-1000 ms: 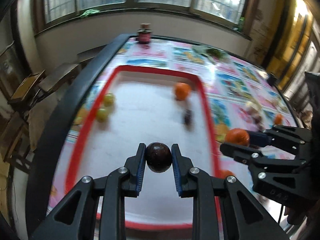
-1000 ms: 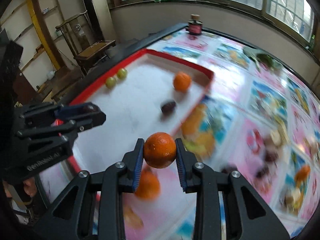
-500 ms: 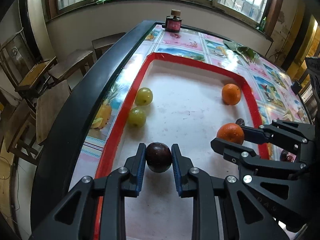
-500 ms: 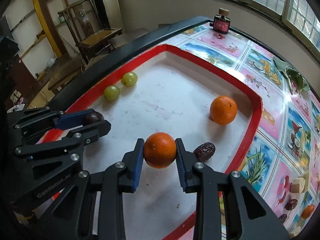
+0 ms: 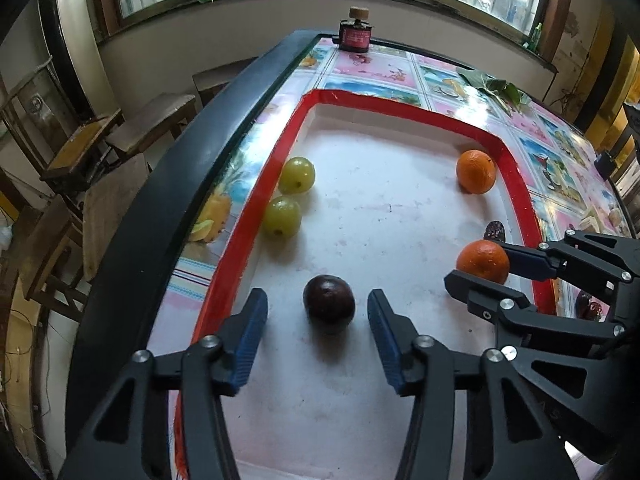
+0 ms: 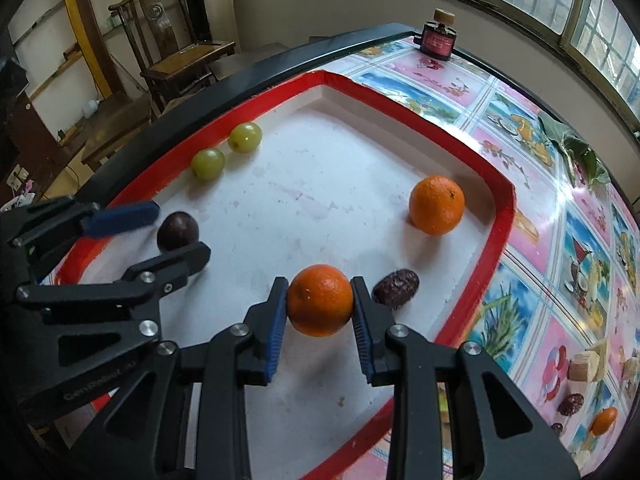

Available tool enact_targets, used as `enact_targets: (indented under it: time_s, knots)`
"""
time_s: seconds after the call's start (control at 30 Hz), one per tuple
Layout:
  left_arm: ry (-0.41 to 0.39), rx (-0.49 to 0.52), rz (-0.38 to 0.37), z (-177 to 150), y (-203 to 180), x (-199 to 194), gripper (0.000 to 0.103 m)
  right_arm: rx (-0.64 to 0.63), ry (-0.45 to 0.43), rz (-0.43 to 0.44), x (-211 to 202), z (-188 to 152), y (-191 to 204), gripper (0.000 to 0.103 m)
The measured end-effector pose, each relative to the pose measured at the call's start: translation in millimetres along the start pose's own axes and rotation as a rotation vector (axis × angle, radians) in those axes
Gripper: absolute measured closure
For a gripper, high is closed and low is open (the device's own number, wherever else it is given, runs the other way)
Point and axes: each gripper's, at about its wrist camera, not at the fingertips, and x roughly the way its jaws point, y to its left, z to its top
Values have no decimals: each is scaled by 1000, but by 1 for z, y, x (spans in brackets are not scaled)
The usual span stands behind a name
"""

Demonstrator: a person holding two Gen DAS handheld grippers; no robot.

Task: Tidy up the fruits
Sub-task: 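Carry the orange and plum into the red tray and open both grippers, then grasp a pale cube with the right gripper while the left gripper grasps a dark date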

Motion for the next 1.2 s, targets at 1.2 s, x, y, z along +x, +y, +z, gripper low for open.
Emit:
enact_targets:
  time_s: [1.2]
  knots:
    - [-53, 269, -96, -36, -218, -42, 26, 513, -90, -118, -162, -248, -188, 49]
